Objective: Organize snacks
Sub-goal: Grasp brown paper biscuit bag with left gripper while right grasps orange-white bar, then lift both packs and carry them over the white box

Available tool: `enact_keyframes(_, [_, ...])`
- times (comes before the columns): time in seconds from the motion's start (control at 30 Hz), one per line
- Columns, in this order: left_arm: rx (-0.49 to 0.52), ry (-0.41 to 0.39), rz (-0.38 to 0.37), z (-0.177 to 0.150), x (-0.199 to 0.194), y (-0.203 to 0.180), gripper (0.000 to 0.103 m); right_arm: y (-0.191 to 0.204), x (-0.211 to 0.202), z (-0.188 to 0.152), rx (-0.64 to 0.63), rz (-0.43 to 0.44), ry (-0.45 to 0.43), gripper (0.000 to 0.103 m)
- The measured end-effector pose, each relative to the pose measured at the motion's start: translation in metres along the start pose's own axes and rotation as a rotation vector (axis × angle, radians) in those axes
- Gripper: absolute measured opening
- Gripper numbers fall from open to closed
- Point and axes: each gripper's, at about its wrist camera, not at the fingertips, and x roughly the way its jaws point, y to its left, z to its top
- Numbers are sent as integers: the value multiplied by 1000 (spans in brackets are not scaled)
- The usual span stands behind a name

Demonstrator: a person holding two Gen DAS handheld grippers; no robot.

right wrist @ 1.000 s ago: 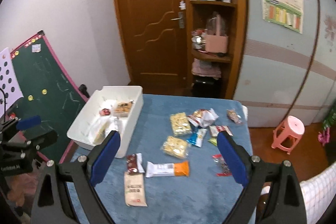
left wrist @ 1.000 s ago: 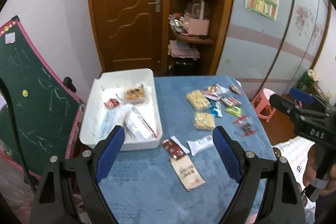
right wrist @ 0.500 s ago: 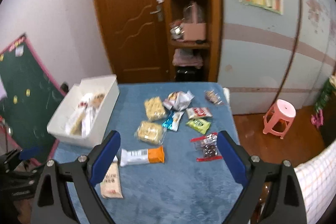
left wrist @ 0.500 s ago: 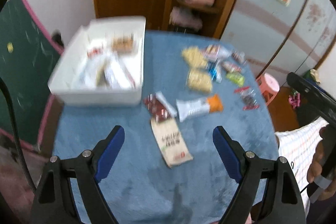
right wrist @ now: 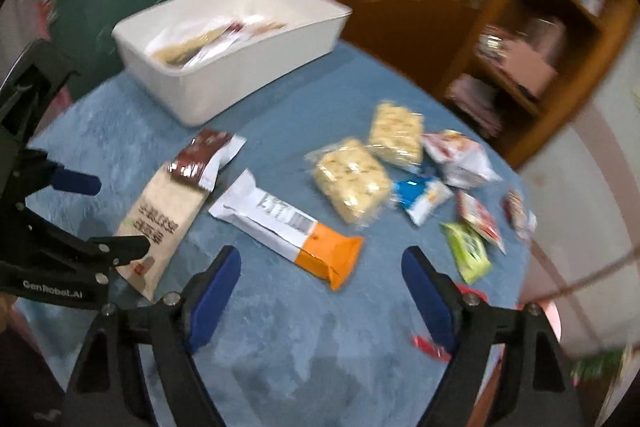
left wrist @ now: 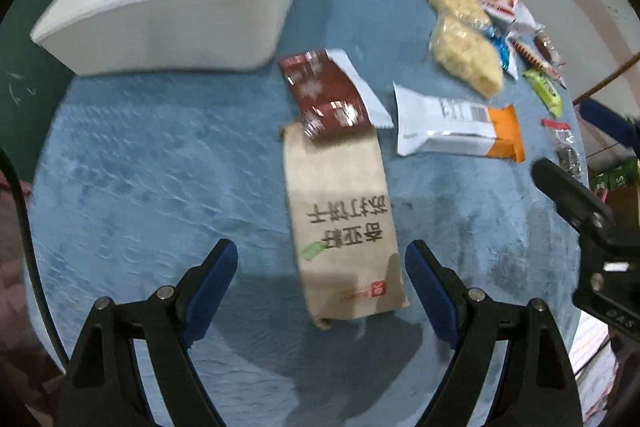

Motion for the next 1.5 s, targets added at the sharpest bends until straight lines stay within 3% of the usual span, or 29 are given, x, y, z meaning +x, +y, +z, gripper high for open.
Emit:
enact_keyframes(0.13, [-16,41,9,-1,20,-8,85,2,26,8,-132,74,13,81])
enact_keyframes(0.3, [15,35,84,0,29,-23,87,3,47,14,-247,164,37,80])
enact_keyframes(0.4, [25,32,108,1,32,-34,90,3,60,17,-300,214,68,72])
enact_keyframes(0.6, [55,24,109,11,43,-47,94,11,83,17,-394,224,139,63])
enact_keyframes(0.77, [85,16,105,10,40,-47,91,4,86,18,-328,264,147,63])
enact_keyframes(0.87, [135,1,96,7,32,-45,73,-4,86,15,-281,311,210,52])
enact_keyframes(0.93, [154,-7,88,5,25,-44,60,-1,82,12,-295,293,227,48])
enact_keyframes(1.1, [150,-6,70,2,17,-38,58,11,68,-3,-282,232,221,43])
enact_keyframes(1.27, [121,1,41,-9,4,-16,58,7,48,-16,-142,194,193,40])
enact_keyframes(1.5, [119,-71,12,-16,-49,6,58,4,-2,-26,39,179,111,39])
